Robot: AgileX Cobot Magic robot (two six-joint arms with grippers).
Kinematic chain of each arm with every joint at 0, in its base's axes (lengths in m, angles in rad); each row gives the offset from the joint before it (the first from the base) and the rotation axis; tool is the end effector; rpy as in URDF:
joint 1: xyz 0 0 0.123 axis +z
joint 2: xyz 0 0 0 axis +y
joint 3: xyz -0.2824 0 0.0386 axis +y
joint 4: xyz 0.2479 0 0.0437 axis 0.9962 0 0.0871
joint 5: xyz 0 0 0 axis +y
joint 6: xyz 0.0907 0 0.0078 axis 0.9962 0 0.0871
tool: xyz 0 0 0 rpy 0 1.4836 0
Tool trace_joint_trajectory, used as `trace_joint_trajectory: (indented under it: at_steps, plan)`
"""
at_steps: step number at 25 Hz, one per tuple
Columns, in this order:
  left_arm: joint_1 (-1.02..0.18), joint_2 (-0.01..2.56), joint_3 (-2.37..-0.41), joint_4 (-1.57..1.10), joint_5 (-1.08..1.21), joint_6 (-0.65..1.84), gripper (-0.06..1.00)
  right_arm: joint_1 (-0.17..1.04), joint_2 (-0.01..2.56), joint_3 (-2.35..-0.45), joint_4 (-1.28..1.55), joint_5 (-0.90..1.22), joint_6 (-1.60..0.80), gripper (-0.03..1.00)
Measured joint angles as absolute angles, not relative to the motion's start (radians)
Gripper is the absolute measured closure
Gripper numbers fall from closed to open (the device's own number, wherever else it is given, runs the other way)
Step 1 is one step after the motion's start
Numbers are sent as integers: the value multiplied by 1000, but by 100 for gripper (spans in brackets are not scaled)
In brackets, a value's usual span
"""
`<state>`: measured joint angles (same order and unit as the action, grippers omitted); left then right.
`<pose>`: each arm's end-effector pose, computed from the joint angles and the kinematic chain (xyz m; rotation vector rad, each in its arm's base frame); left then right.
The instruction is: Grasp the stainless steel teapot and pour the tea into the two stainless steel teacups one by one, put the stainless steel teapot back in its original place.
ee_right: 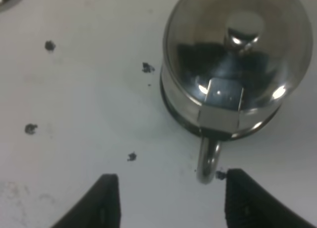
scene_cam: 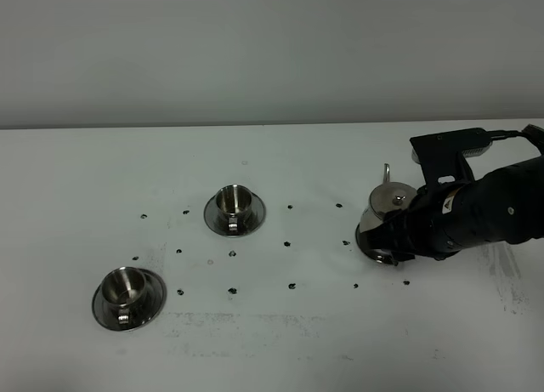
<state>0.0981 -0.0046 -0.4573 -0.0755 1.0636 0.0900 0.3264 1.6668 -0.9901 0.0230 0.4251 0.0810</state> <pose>-0.0005 -0.0061 0.2652 -0.0065 2.0829 0.0235 0.3162 0.1079 0.2019 -0.2941 2.5781 0.1695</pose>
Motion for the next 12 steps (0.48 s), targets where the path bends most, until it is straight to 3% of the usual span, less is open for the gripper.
trace_joint_trajectory:
  at_steps: [12]
  plan:
    - [98, -5, -457, -75, 1064, 89, 63, 326, 1670, -990, 23, 362, 58, 50]
